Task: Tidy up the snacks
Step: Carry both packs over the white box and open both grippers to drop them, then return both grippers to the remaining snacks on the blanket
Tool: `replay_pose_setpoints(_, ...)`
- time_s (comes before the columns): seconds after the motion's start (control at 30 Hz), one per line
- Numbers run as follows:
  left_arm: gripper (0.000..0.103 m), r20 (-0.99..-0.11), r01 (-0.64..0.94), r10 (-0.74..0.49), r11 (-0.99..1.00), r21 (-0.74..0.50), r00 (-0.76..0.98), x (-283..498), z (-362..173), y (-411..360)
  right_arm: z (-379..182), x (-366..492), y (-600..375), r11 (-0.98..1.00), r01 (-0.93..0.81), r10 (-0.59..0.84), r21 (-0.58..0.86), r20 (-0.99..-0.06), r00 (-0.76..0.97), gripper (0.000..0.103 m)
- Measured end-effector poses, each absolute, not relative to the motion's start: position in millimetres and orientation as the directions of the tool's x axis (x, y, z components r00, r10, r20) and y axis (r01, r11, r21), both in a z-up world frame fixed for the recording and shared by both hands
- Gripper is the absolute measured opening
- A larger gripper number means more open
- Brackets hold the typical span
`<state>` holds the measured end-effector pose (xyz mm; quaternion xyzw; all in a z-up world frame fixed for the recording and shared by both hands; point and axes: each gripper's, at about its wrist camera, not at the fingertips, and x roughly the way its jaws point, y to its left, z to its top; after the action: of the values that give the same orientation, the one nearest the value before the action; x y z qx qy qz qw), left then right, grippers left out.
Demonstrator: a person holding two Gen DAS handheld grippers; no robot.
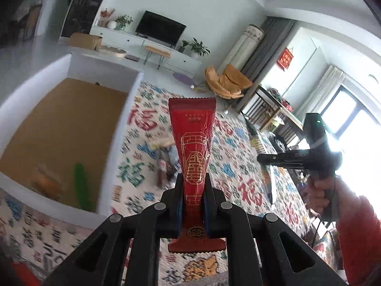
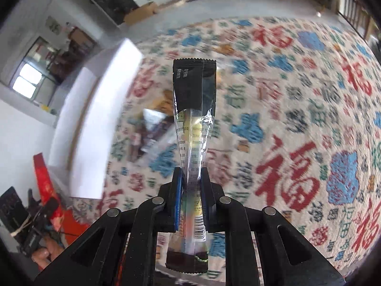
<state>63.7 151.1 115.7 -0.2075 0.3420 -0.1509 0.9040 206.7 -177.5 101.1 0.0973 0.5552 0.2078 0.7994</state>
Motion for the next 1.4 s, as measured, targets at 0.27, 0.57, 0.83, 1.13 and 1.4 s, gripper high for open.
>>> replay_pose_setpoints(0.27, 0.012, -0.633, -0.122, -0.095, 0.949, -0.290, 0.768, 89.2, 144.4, 271.7, 207.6, 207.3, 0.0, 0.723, -0.503, 0.666, 0.474, -0.671, 0.324, 0.015)
replay_pose_setpoints(0.57, 0.087, -0.688, -0.304, 0.135, 0.944, -0.130, 0.713, 108.1, 107.5, 310.0, 194.0, 218.8, 106.4, 0.681, -0.566, 0.710, 0.464, -0.608, 0.356, 0.060)
replay_pose_setpoints(0.83, 0.091, -0.657, -0.157, -0.018, 0.966, -0.207, 0.754, 84.2, 95.8, 249.8, 168.4, 212.7, -6.9, 0.846, -0.525, 0.461, 0.100, -0.633, 0.623, 0.070)
replay_pose_setpoints(1.13, 0.100, -0.702, 0.236, -0.332, 0.943, -0.234, 0.630, 76.6, 59.0, 64.5, 0.5, 197.9, -215.4, 0.983, -0.181, 0.092, -0.021, -0.800, 0.593, 0.070)
replay_pose_setpoints(1.4, 0.099, -0.806, 0.118, -0.141, 0.989, -0.090, 0.575, 133.3, -39.5, 13.7, -37.4, 173.3, -273.9, 0.996, -0.048, 0.094, 0.081, -0.788, 0.609, 0.069)
